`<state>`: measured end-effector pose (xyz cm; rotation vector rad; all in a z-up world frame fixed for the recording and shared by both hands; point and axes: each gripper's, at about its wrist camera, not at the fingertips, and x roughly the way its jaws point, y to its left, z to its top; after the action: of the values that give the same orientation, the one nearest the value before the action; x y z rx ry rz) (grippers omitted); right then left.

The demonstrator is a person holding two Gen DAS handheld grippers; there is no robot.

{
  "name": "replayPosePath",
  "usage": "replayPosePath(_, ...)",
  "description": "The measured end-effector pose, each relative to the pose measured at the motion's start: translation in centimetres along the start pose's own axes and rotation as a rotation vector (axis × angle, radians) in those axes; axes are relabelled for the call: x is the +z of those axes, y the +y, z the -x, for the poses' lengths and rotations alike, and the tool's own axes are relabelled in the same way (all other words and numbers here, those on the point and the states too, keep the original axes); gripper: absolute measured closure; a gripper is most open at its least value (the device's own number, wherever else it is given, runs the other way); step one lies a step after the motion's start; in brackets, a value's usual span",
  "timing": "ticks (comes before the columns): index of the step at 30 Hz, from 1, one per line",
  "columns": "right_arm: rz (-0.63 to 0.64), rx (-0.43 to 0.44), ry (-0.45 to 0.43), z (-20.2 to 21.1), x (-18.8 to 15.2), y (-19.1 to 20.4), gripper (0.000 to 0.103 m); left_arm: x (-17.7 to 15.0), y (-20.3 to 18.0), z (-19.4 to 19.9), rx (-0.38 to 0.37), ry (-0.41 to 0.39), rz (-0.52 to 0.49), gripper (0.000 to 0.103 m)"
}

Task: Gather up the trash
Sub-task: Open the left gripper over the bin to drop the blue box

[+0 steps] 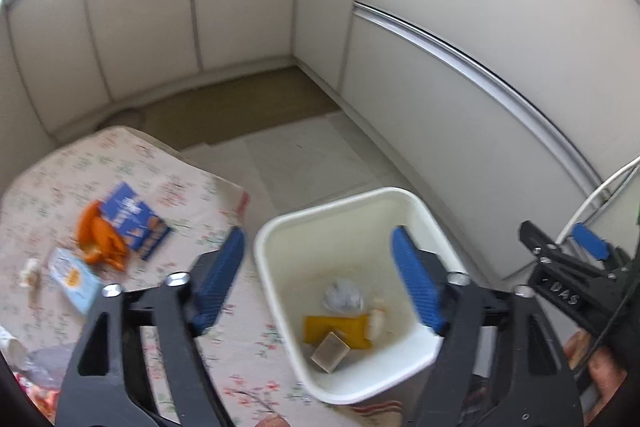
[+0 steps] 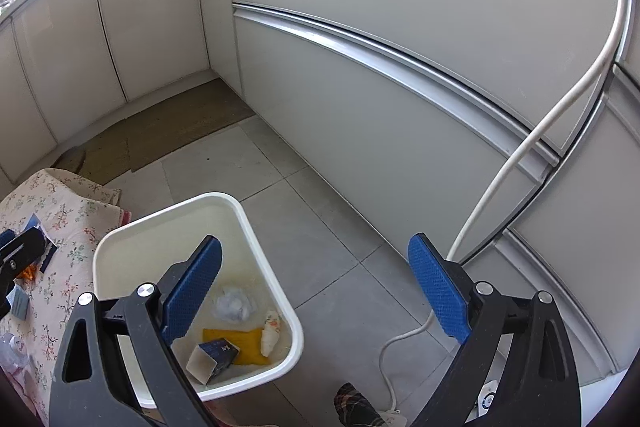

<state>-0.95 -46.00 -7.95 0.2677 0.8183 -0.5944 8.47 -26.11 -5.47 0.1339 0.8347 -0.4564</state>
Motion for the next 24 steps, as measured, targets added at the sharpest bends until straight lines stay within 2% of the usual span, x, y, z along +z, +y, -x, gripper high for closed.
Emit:
replayPosePath(10,0.065,0.099,-0.035,1.8,-0.1,5.4,0.009,-1.0,3.8,2.1,0.178,-0.035,0.002,0.014)
replayPosePath(24,0.225,0.237,-0.062,4.0,-1.4,15.5,0.008,-2.8,13.0,6.1,0.367,-0.023,0.083,0.010)
